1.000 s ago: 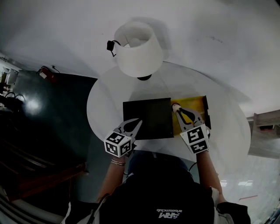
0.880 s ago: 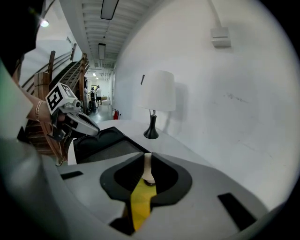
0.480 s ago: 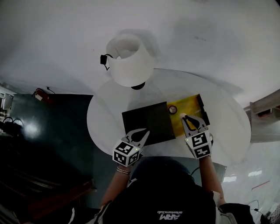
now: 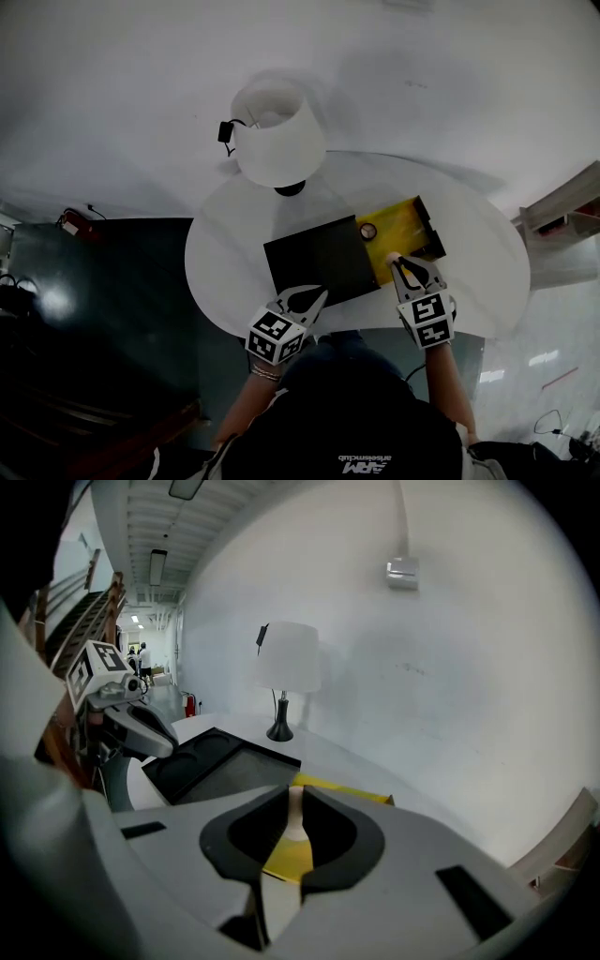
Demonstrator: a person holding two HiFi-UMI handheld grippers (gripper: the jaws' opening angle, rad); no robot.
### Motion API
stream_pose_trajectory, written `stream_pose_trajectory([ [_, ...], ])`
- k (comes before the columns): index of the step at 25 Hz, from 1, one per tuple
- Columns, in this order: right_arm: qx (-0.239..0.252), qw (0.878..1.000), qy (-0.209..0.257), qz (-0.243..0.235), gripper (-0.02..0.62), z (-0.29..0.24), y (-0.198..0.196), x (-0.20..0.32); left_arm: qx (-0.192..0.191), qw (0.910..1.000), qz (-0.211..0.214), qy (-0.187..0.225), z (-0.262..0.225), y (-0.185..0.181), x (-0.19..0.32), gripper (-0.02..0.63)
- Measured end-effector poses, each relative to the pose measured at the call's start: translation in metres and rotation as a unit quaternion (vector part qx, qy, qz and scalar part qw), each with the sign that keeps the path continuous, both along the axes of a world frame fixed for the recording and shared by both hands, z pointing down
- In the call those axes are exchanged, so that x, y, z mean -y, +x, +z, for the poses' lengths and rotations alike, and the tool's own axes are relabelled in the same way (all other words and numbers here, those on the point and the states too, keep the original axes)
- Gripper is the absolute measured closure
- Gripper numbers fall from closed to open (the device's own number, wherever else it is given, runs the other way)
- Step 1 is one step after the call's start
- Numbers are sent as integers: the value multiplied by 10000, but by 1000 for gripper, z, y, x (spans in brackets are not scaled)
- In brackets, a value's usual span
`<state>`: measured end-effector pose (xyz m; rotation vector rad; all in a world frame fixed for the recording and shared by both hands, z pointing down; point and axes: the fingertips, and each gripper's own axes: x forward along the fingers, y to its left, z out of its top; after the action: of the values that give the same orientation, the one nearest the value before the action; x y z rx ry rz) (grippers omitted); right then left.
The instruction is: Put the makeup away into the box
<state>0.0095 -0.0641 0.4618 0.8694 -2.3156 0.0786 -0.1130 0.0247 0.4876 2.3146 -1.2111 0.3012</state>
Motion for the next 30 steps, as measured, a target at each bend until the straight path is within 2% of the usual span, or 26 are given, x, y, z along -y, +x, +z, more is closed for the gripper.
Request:
stream_pose_trajectory([
  [4,-94,9998,15,173,534,3,9,-10,-65,10000,23,51,0,-1,-10,584],
  [9,-66,9998,8,202,534,9,10,-17,509,9985,172,88,11,-5,-24,584],
  [15,-25,9999,-92,131,534,18,10,-14,250,9997,-14,45,2,2,-26,584],
  [19,99,9998,-164,-100,534,21,6,-12,-66,9995,-302,16,-5,7,-16,584],
  [24,167,9990,-271,-313,534,21,18,0,3,9987,-496,106,-16,26,6,584],
  [30,46,9969,-361,-701,532,27,28,10,-283,9970,-722,-4,-18,48,23,584],
])
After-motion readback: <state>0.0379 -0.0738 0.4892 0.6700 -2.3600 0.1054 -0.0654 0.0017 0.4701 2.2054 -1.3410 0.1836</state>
